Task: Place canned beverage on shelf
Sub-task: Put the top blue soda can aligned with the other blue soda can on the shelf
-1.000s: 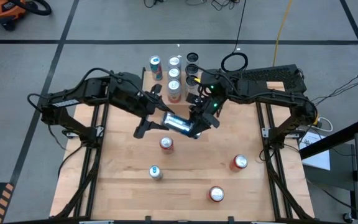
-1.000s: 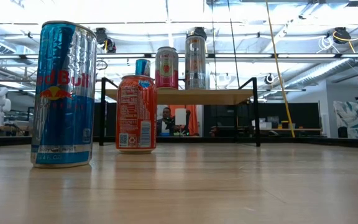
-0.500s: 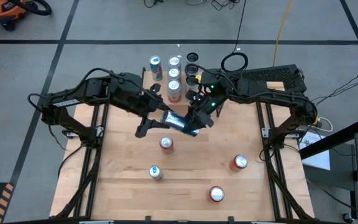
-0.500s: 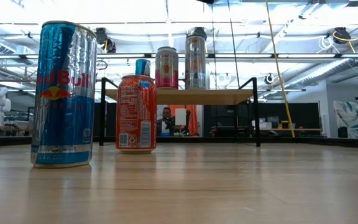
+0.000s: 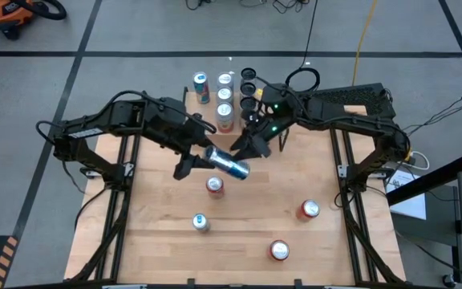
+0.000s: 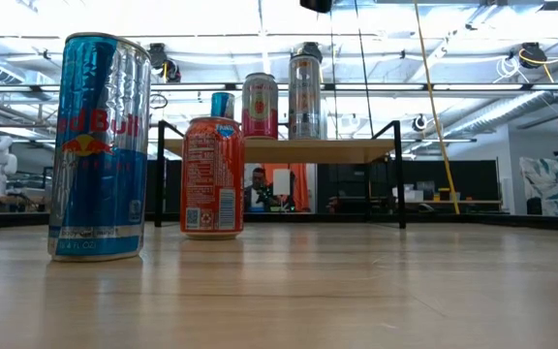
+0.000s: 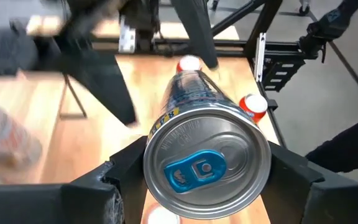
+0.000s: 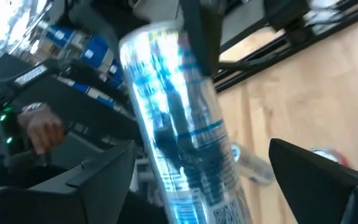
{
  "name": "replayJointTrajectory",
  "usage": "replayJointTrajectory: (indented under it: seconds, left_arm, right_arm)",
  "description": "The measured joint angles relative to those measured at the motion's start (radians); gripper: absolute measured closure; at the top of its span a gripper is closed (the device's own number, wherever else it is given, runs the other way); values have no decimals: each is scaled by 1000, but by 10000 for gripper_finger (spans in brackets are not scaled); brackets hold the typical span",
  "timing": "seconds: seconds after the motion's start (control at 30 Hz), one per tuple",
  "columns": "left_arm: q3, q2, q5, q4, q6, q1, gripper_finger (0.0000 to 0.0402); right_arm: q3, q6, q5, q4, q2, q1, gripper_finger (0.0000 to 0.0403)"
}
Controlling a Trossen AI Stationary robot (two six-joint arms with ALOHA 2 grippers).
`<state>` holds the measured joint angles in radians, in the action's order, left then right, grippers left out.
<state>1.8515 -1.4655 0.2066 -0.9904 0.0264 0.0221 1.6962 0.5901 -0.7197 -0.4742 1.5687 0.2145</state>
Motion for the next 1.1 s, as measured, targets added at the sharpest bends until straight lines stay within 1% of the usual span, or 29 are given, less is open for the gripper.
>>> replayJointTrajectory:
  seconds: [0.13, 0.33, 0.5, 0.6, 0.87, 1.1]
  left_arm:
    - [0, 3, -3, -36, 66, 20, 163]
    - [0, 20, -9, -86, 90, 56, 163]
    - [0, 40, -17, -112, 126, 108, 163]
    - [31, 40, -27, -158, 126, 146, 163]
    - [139, 38, -35, -239, 125, 308, 163]
    - [171, 38, -35, -288, 123, 487, 164]
  right_arm:
    - [0, -4, 54, -3, -30, 23, 55]
    - [0, -74, 177, -14, -113, 44, 55]
    - [0, -145, 281, -66, -190, 46, 55]
    - [0, -167, 328, -119, -230, 45, 55]
    - [0, -191, 405, -287, -311, 46, 55]
    - [-1, -222, 410, -348, -328, 46, 55]
